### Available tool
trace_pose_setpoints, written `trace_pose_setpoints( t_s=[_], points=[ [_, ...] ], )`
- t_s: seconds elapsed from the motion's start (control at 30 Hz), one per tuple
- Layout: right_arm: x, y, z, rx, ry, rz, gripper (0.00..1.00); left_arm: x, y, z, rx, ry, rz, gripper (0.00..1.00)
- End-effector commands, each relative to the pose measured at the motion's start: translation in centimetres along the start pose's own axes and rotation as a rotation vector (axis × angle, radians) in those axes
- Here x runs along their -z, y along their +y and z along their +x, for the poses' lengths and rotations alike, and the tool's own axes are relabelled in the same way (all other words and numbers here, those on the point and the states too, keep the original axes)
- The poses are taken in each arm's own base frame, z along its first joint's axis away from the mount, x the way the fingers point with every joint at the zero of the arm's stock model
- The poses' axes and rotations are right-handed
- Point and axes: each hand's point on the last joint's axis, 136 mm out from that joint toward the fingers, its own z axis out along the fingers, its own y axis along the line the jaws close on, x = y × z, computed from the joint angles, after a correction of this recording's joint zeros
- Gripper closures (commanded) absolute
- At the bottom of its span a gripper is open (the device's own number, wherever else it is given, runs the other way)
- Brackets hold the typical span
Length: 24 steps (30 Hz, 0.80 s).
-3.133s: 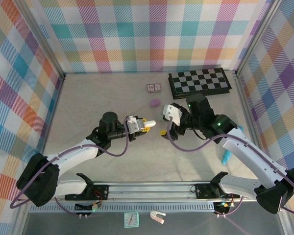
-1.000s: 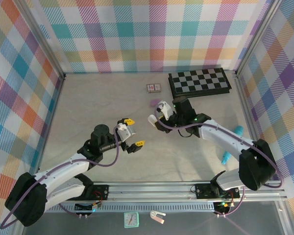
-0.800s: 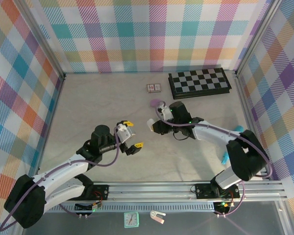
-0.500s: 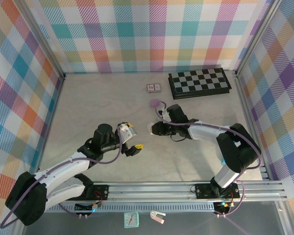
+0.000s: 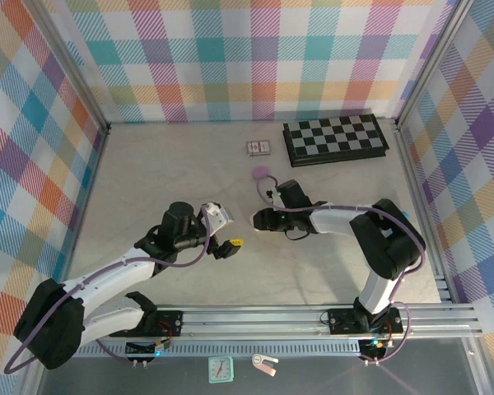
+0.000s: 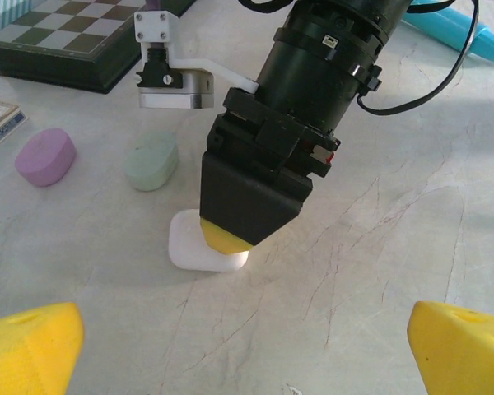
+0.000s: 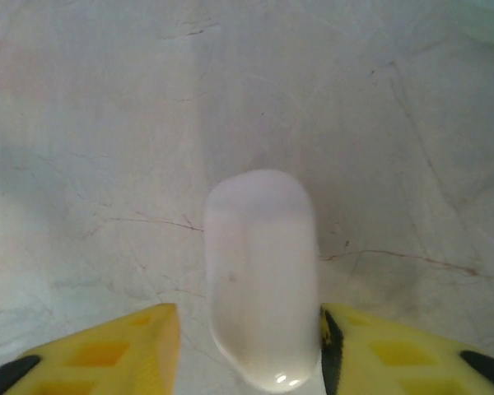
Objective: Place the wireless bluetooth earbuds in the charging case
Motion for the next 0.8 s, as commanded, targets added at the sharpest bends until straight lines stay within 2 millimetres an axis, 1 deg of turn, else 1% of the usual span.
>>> trace_pose_setpoints(
  t_s=[0.0,0.07,0.13,0.2,0.3,0.4,0.5,0.6,0.63,0.67,0.7,0.77],
  points=[
    [1.5,0.2,-1.8,0.051,-0.058,0.047,0.42,0.0,-0.2,-0.8,0.01,-0.003,0.019,0.0],
    [2.6,0.0,-2.4,0.081,-0.089,0.083,0.38,0.0,0.2,-0.9,0.013,-0.009,0.0,0.0],
    [3.8,-0.4,-3.1,0.104,-0.135,0.125,0.34,0.2,1.0,-0.7,0.027,-0.02,-0.047,0.0],
    [5.4,-0.8,-4.3,0.136,-0.216,0.178,0.27,0.5,1.9,-0.5,0.037,-0.033,-0.099,0.0],
    [8.6,-1.7,-6.4,0.213,-0.369,0.263,0.11,1.3,4.0,-0.2,0.062,-0.054,-0.206,0.0],
    [12.4,-3.3,-8.1,0.256,-0.511,0.347,0.01,2.9,6.9,-0.1,0.126,-0.094,-0.338,0.0],
    [16.5,-5.2,-9.5,0.284,-0.636,0.421,0.01,4.8,10.2,1.3,0.175,-0.09,-0.489,0.0],
    [19.5,-7.8,-10.2,0.321,-0.727,0.503,0.01,6.7,13.1,3.1,0.228,-0.079,-0.626,0.0],
    [20.2,-8.7,-10.3,0.331,-0.745,0.533,0.01,7.1,13.8,3.7,0.242,-0.08,-0.66,0.0],
    [20.7,-9.9,-10.3,0.331,-0.762,0.567,0.01,7.5,14.5,4.9,0.265,-0.068,-0.698,0.0],
    [21.2,-11.1,-10.2,0.32,-0.778,0.594,0.01,7.6,15.2,5.6,0.281,-0.066,-0.719,0.0],
    [21.4,-13.0,-9.8,0.301,-0.796,0.622,0.01,7.7,16.2,7.1,0.327,-0.054,-0.739,0.0]
  ],
)
